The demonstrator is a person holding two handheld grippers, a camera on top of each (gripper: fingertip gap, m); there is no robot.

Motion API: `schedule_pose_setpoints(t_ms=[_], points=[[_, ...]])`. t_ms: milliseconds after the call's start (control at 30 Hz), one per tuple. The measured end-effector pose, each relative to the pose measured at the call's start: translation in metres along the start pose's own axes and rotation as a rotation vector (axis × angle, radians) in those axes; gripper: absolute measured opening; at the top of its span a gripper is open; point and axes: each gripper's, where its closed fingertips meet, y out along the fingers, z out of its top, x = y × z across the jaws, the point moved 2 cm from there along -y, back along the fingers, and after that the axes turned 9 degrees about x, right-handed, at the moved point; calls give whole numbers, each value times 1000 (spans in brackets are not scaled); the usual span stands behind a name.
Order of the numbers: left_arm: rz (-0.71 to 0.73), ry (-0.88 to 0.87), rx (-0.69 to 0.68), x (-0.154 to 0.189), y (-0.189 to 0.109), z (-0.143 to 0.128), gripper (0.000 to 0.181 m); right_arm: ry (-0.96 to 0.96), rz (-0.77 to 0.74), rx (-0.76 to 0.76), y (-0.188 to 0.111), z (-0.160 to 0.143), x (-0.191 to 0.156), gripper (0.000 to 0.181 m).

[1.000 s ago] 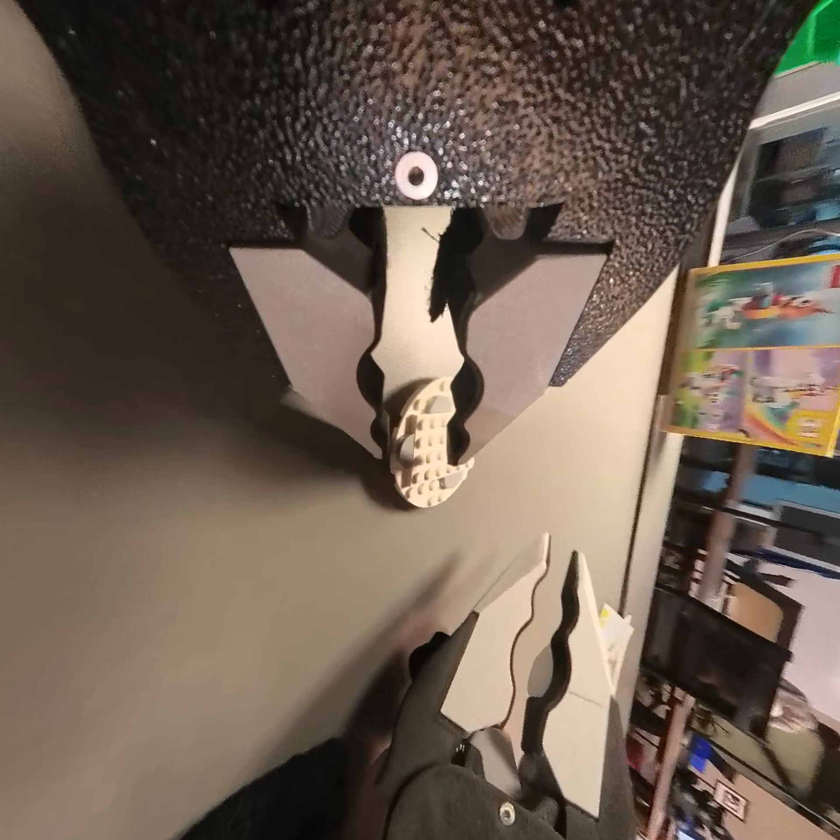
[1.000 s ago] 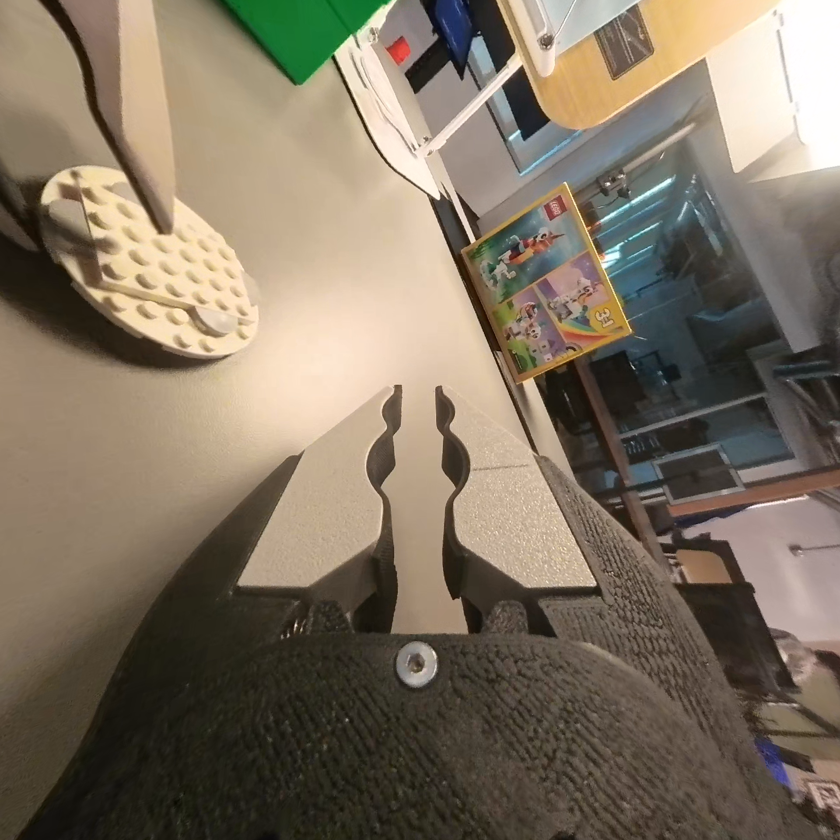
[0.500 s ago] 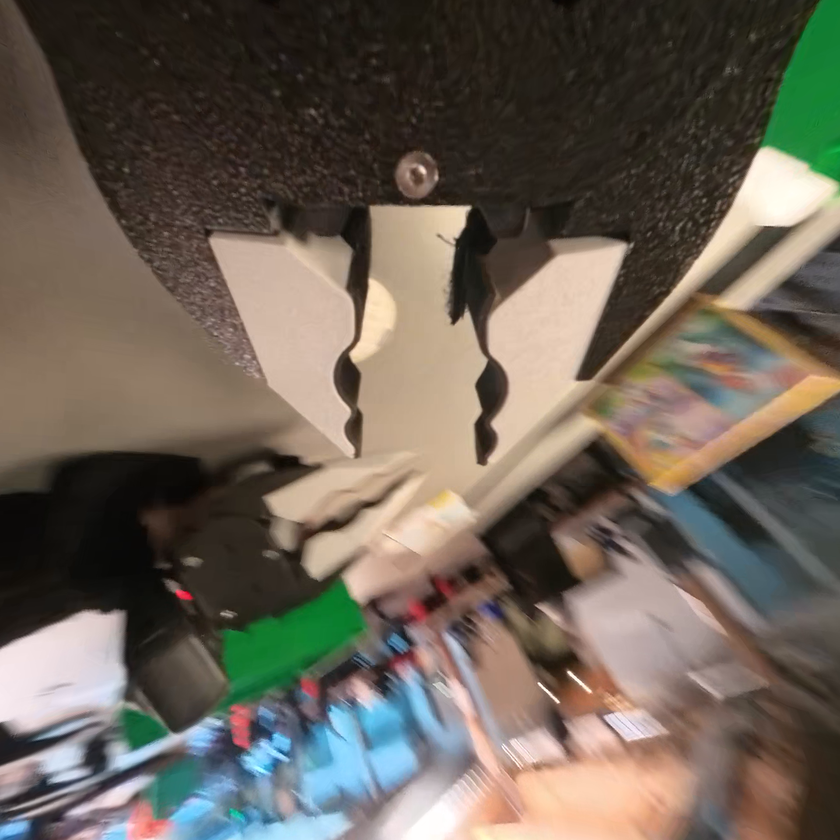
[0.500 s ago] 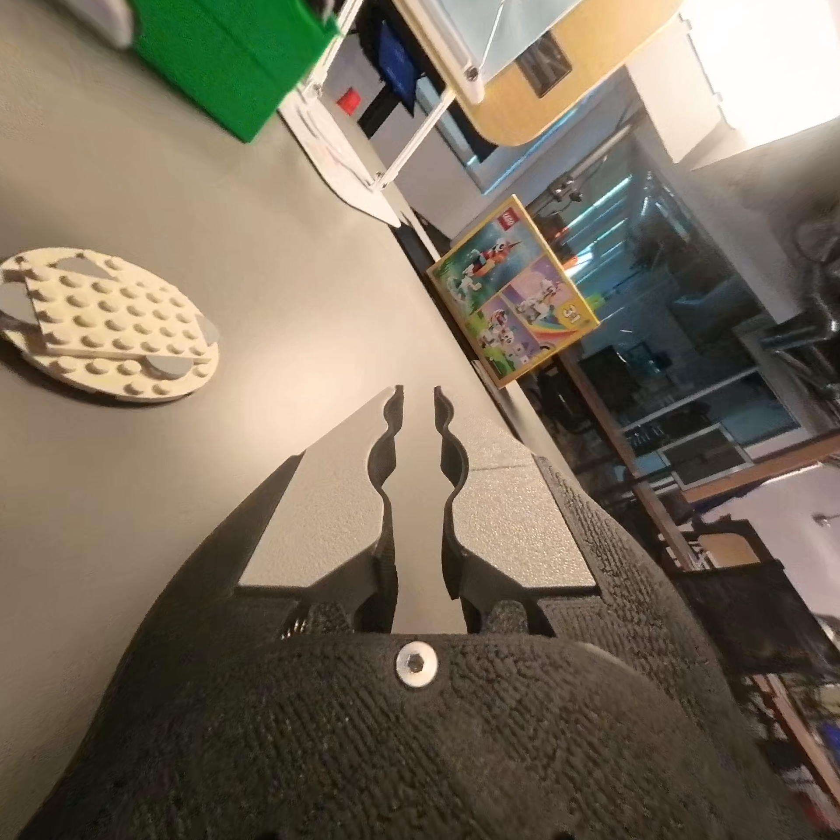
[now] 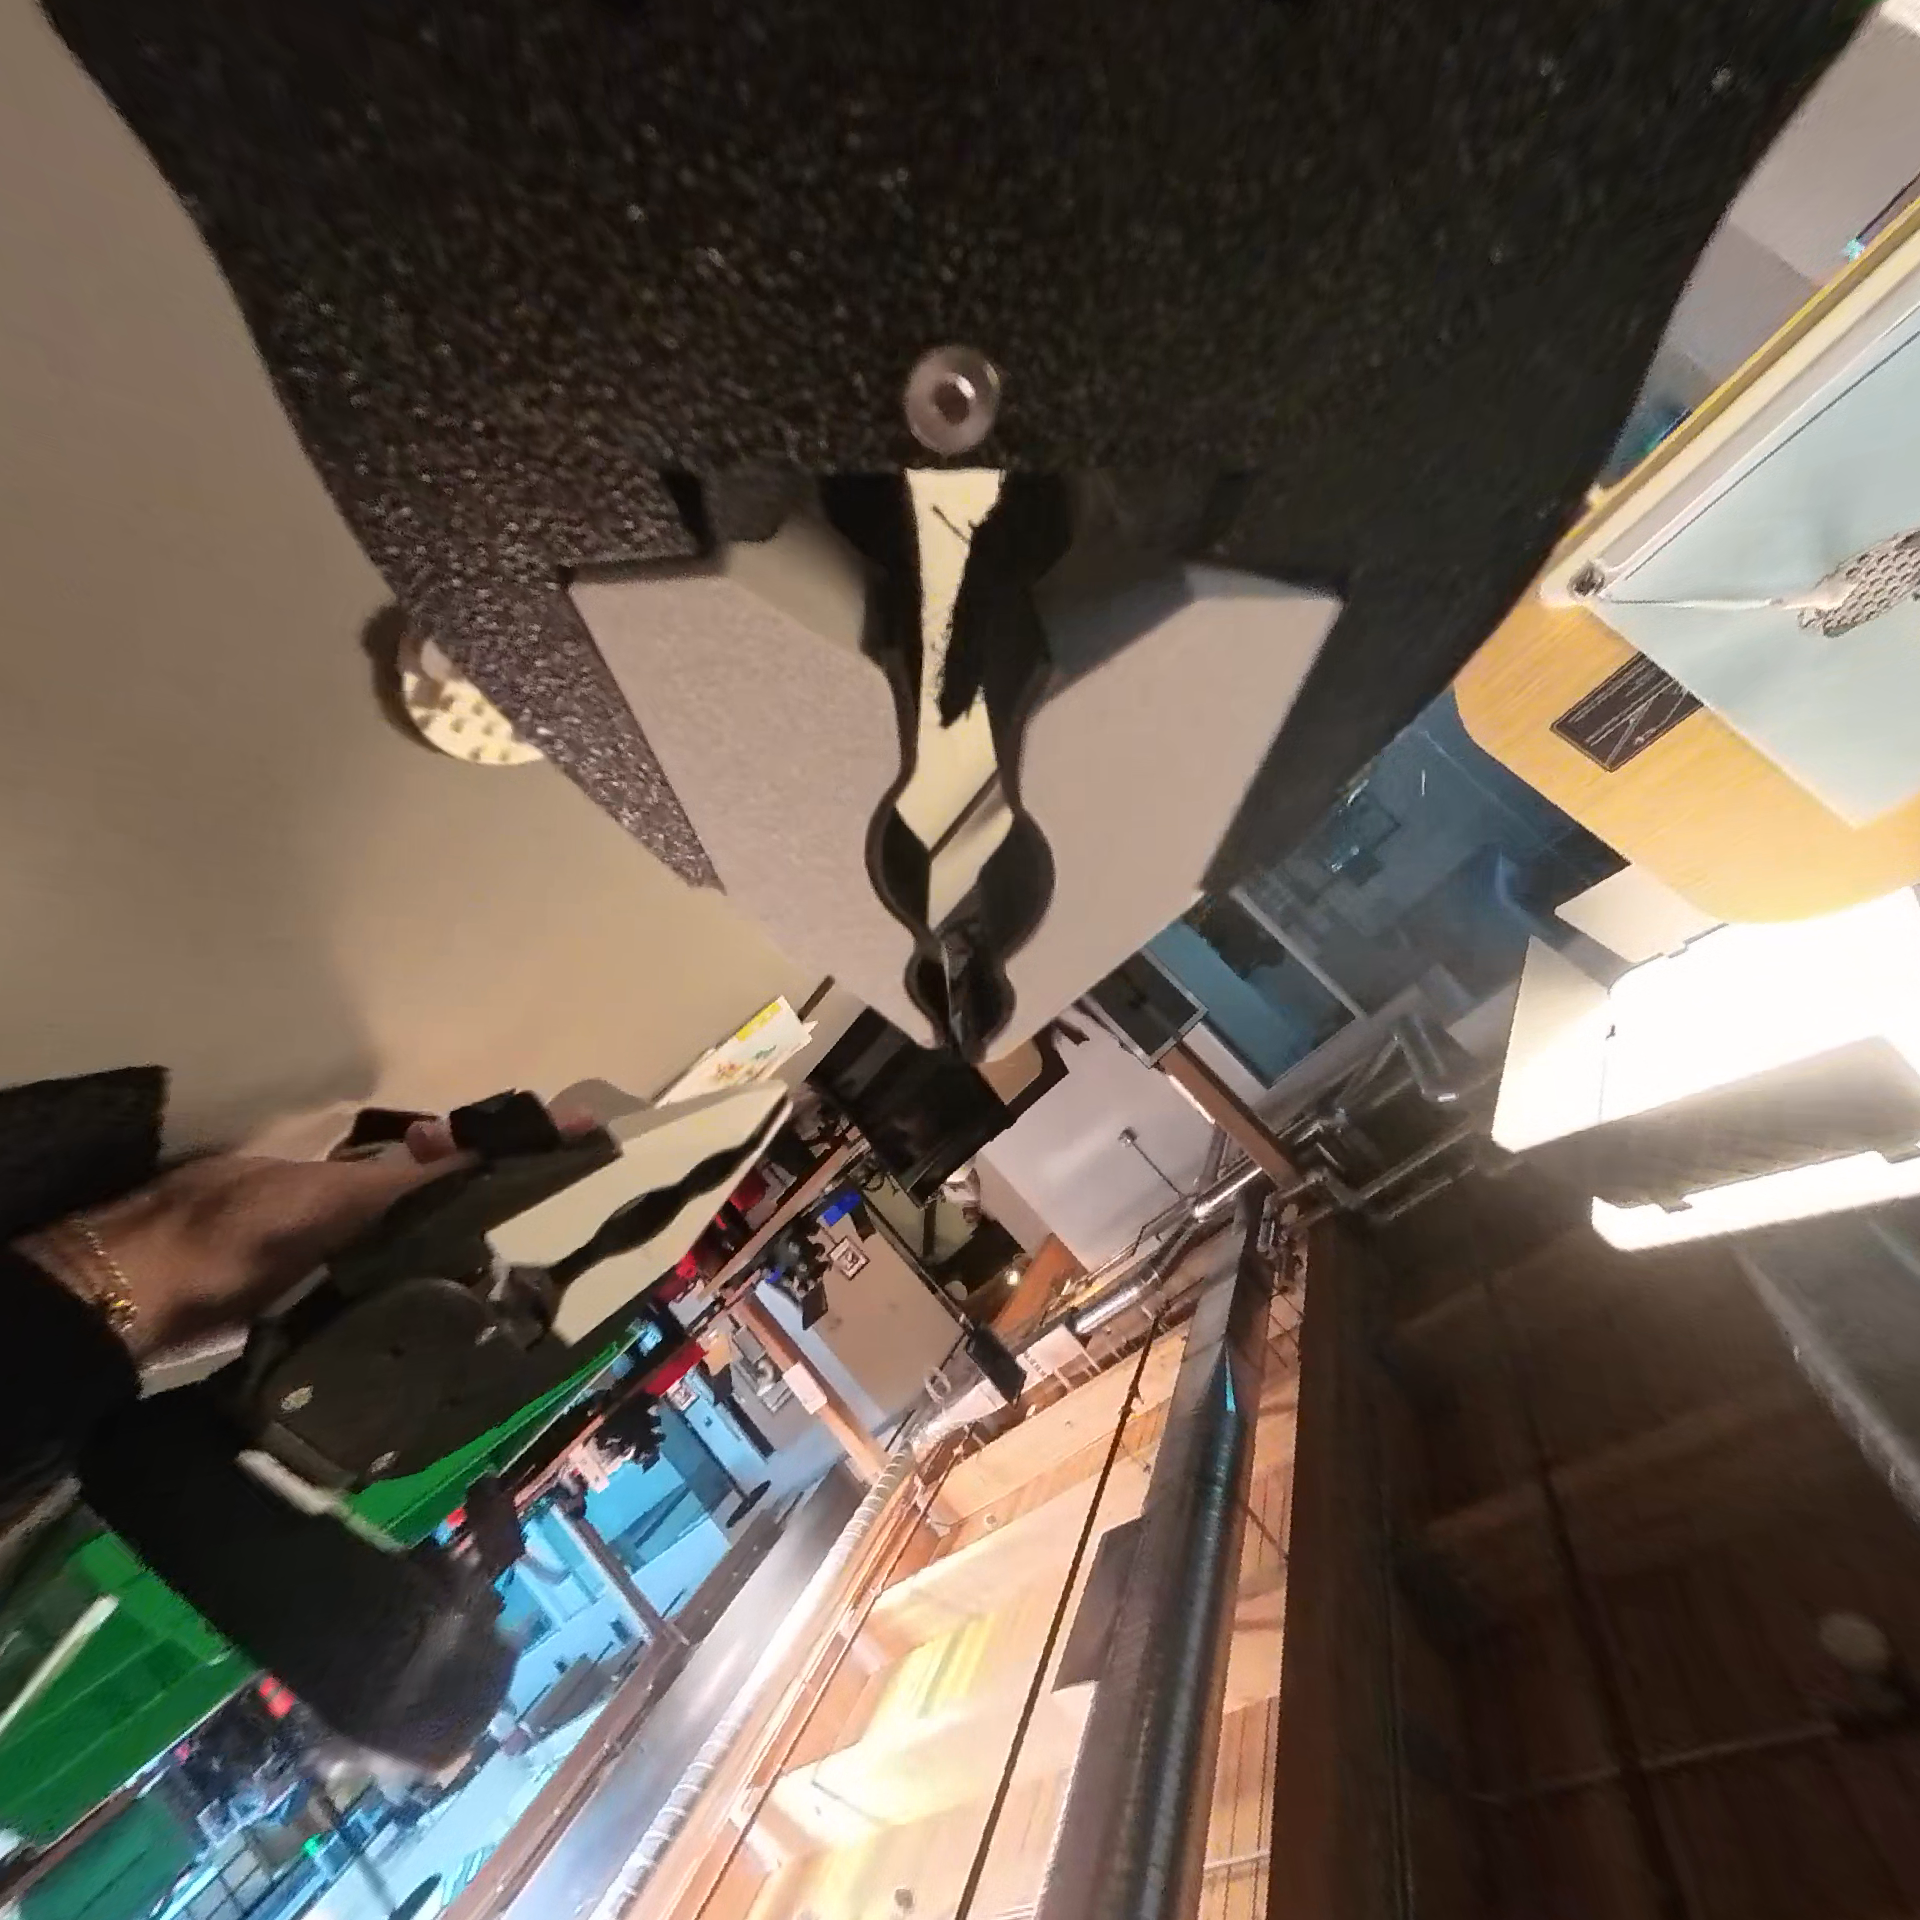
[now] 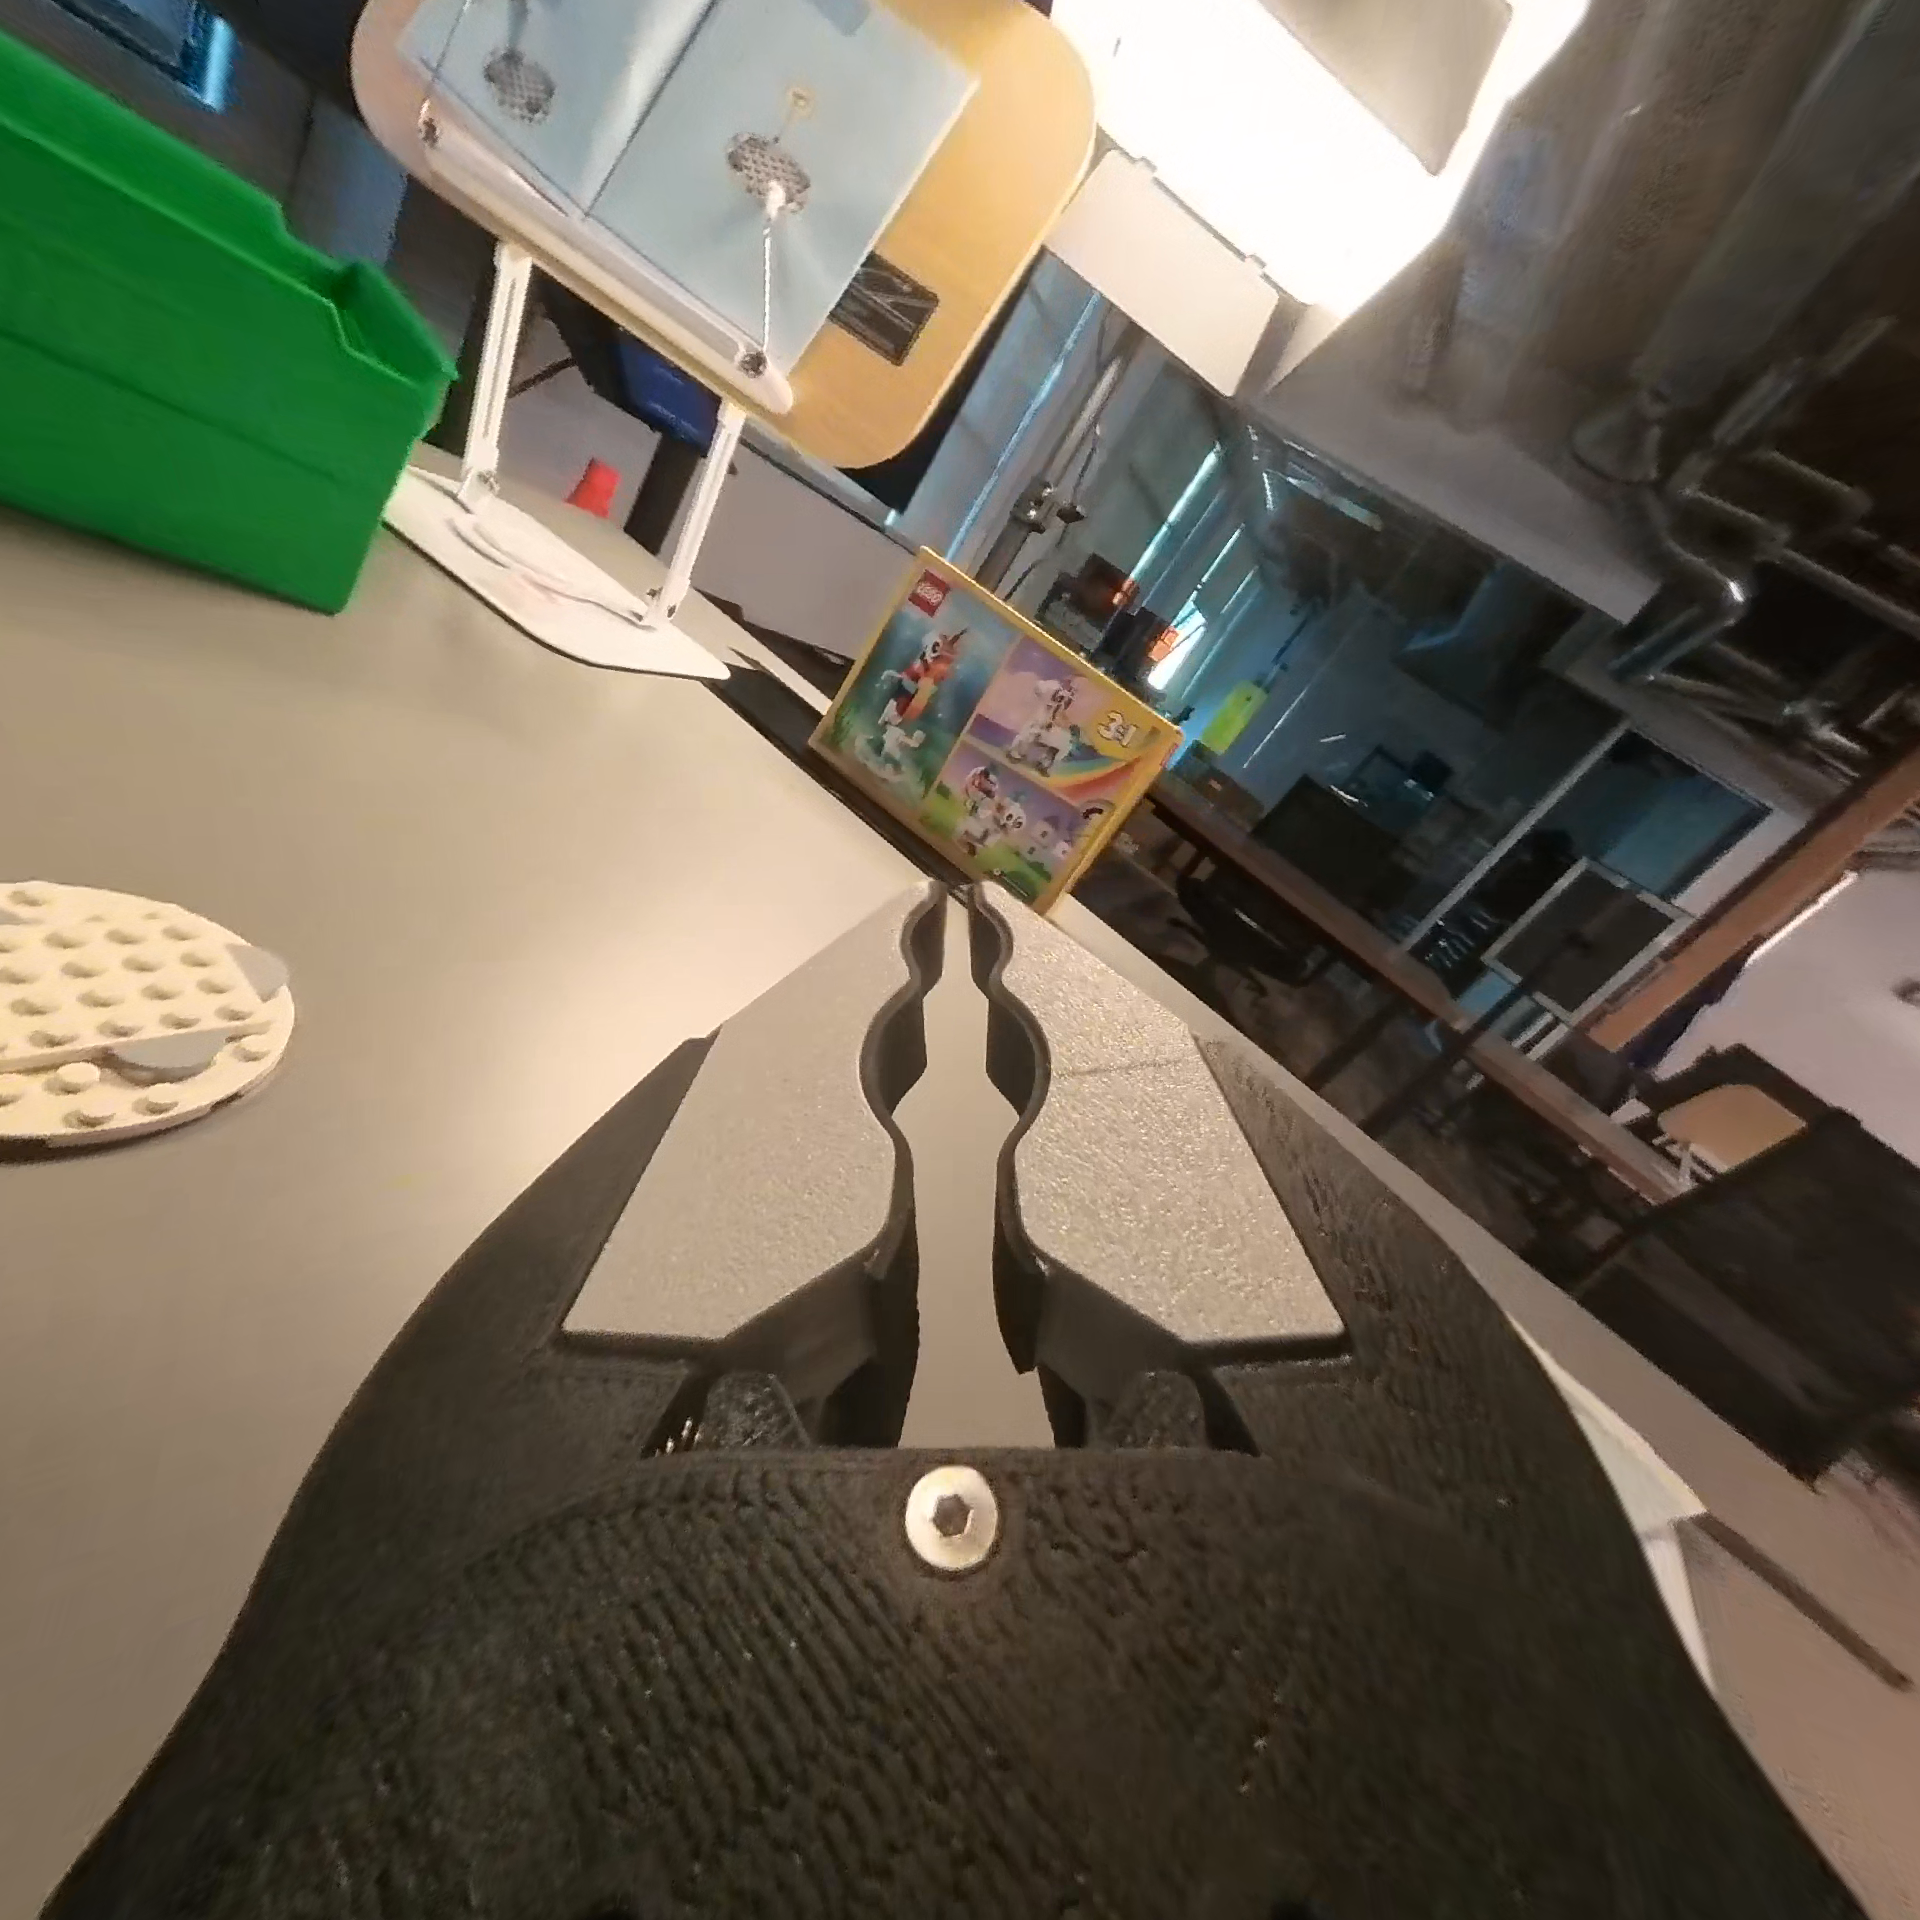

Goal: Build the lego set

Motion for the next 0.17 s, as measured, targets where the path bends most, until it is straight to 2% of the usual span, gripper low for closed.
schedule_pose_setpoints(t_ms=[167], points=[[2, -52, -54, -2, 1, -13, 0, 22, 2, -3, 1, -2, 1, 2]])
